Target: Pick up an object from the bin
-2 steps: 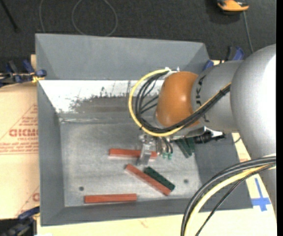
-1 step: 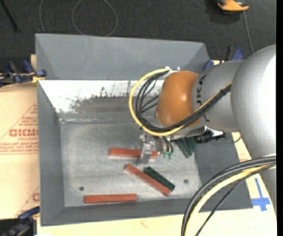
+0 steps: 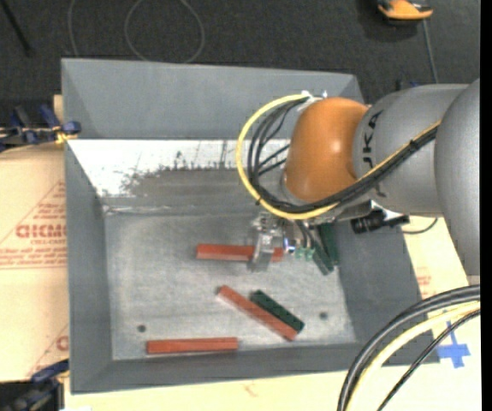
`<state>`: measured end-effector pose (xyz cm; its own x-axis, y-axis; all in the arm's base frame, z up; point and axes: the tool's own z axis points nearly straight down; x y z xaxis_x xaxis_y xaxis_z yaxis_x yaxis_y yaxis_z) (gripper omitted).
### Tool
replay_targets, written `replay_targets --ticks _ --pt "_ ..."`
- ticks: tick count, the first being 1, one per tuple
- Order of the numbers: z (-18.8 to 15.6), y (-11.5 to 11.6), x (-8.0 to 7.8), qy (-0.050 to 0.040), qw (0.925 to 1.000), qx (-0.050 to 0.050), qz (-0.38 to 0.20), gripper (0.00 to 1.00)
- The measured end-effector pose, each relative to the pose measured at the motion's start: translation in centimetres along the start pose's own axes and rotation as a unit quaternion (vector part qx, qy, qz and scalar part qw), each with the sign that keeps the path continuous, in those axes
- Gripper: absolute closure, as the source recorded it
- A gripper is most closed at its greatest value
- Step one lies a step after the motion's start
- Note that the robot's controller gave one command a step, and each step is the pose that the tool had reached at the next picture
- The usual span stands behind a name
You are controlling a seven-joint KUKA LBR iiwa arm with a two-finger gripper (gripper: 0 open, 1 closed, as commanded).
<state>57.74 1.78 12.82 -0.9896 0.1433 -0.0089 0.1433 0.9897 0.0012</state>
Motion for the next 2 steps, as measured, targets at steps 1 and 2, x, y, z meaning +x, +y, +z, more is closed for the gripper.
replay_targets --ticks 1,2 --pt "-5.1 0.01 -0.29 -0.0002 1.0 0.0 -0.002 1.0" --pt "-5.31 -0.02 -0.42 0.0017 1.0 0.0 -0.003 1.0"
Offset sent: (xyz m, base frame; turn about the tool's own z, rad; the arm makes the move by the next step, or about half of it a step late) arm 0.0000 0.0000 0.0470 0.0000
